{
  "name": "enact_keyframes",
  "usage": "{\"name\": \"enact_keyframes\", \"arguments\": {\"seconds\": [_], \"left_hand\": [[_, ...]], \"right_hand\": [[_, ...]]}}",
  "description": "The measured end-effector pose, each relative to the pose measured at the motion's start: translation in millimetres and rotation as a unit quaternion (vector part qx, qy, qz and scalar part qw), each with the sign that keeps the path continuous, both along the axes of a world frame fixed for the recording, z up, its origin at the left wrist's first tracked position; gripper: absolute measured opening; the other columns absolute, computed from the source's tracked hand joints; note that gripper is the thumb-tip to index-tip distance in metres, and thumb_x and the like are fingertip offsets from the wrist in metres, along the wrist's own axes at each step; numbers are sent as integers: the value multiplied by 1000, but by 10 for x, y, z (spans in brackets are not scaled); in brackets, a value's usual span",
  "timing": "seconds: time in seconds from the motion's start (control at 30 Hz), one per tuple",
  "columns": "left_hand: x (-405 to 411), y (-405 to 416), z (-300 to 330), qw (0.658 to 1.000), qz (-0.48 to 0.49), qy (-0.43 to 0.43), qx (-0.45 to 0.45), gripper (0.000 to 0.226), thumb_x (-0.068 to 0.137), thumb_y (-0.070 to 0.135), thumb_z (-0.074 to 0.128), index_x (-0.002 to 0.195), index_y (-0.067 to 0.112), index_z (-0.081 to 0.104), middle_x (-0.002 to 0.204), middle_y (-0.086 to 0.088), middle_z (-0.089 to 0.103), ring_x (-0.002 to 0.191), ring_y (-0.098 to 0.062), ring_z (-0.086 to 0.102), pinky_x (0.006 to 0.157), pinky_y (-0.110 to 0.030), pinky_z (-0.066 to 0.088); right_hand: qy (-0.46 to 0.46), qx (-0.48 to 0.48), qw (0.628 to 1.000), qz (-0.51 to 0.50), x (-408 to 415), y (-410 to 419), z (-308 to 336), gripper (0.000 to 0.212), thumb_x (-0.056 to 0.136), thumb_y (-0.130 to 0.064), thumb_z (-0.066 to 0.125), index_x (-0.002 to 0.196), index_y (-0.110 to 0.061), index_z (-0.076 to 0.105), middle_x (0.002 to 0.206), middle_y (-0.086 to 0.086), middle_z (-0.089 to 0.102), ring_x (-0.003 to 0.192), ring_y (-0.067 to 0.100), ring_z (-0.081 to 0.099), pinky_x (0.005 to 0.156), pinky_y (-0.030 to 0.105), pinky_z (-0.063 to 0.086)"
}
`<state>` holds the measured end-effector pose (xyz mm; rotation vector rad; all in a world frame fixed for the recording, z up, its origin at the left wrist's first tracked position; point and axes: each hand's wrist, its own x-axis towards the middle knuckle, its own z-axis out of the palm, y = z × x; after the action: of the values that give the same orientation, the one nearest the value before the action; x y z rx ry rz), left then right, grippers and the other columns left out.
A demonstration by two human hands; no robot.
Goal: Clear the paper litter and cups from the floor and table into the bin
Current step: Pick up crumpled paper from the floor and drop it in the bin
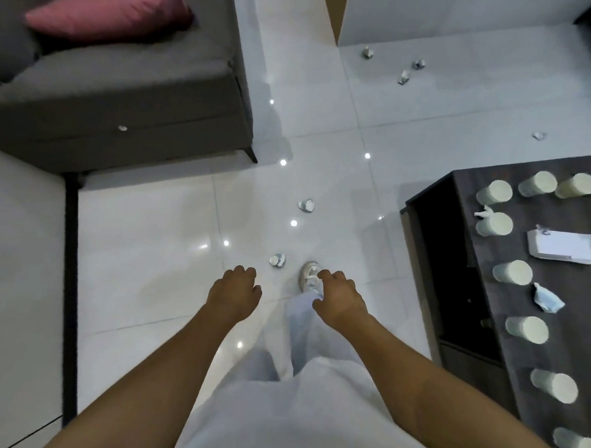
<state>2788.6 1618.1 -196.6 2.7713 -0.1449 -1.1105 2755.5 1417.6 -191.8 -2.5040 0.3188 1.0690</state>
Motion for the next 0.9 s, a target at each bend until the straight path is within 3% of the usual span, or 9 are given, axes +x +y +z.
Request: {"name": "enact_keyframes", "arguments": {"seconds": [0.33,0.5,0.67,0.9], "left_hand": [[938,-368,-541,993,108,39,-28,37,97,30,42,127,10,49,124,-10,52,115,-28,49,91,-38,44],[1200,-175,-1221,988,137,55,-36,36,96,31,45,126,12,51,124,-11,54,115,-29,51,89,-37,44],[1434,145,-2174,982,171,67,-31,36,95,29,49,126,11,53,121,-16,54,113,-32,53,89,-40,45],[1622,644,-4092,989,115,89,-12,37,96,31,46,129,13,50,126,-13,52,116,-31,50,91,-43,46]], "right_hand": [[28,1,997,71,1324,-327,-533,51,92,-21,55,139,-17,36,133,11,42,120,30,44,95,39,46],[54,12,994,95,1640,-163,-1310,49,88,-16,56,135,-15,40,128,10,45,114,30,46,88,38,46],[81,33,987,137,1809,141,-2442,55,89,-19,57,140,-15,37,132,12,42,118,32,44,91,40,45],[131,16,973,190,1762,643,-4670,57,91,-22,55,143,-15,31,133,13,41,120,33,43,90,42,45]]}}
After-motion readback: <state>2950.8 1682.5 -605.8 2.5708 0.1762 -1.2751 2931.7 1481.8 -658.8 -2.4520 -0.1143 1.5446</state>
